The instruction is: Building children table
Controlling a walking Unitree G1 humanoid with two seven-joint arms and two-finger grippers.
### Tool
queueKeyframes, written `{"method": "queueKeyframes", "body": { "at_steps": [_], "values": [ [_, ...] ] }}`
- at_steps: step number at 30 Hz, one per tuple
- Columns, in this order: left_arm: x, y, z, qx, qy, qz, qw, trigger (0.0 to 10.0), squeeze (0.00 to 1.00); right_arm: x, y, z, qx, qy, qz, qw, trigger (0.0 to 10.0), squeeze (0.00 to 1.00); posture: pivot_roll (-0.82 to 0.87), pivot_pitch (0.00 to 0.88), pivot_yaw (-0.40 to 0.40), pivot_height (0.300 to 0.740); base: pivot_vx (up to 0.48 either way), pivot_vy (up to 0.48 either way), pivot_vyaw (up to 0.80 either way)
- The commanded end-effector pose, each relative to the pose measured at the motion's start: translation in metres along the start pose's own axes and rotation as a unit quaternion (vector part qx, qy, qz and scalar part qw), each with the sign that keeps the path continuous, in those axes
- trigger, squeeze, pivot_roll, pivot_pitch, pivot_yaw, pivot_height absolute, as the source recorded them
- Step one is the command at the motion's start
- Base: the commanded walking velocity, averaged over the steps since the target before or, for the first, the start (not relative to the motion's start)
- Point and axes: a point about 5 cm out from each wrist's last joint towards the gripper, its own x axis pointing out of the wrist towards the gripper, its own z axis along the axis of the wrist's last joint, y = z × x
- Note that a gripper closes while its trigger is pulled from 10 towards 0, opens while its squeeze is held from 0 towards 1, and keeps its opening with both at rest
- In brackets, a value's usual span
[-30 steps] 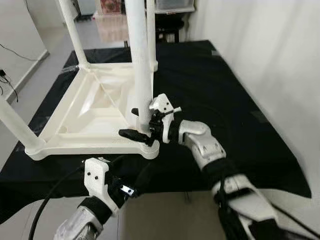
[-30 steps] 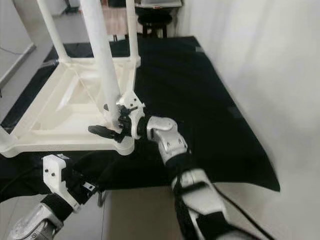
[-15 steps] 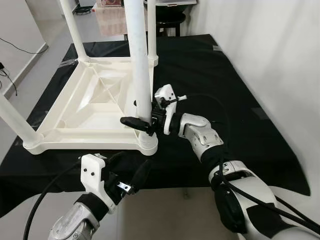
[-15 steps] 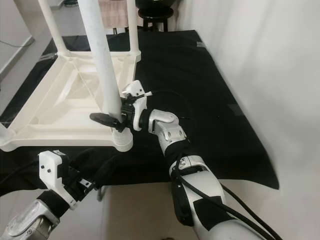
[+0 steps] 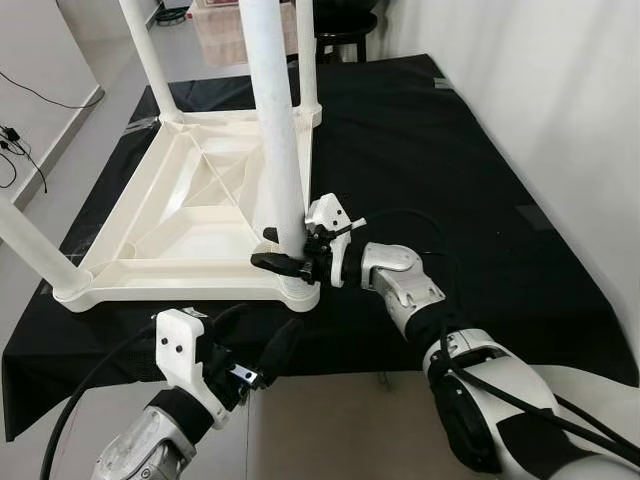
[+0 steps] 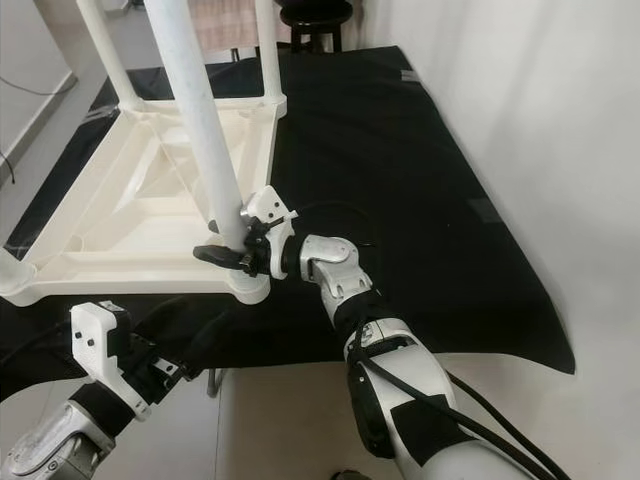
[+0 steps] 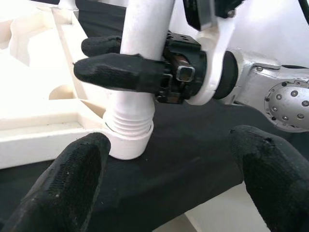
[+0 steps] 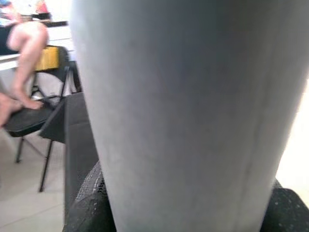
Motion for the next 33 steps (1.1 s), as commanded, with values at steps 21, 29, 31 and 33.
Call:
{"method": "queueKeyframes", "body": {
  "at_steps": [21,29,31,33],
  "values": [
    [0.002,0.010,0.001,0.010,0.011,0.001,1.000,10.0,0.00,0.014,0.033,-0.016,-0.004,0.077,-0.300,0.951,10.0,1.00,0.03,0.134,0.040,0.740,0.000,0.000,0.00],
    [0.006,0.010,0.001,0.010,0.004,0.006,1.000,10.0,0.00,0.022,0.030,0.025,-0.002,-0.043,-0.152,0.988,10.0,1.00,0.03,0.120,0.034,0.740,0.000,0.000,0.00],
    [0.006,0.010,0.001,0.009,0.004,0.005,1.000,10.0,0.00,0.022,0.028,0.029,-0.008,-0.051,-0.119,0.991,10.0,1.00,0.03,0.119,0.031,0.740,0.000,0.000,0.00],
    [0.007,0.010,0.001,0.008,0.004,0.003,1.000,10.0,0.00,0.022,0.022,0.029,-0.029,-0.042,-0.096,0.994,10.0,0.88,0.03,0.116,0.026,0.740,0.000,0.000,0.00]
  ]
}}
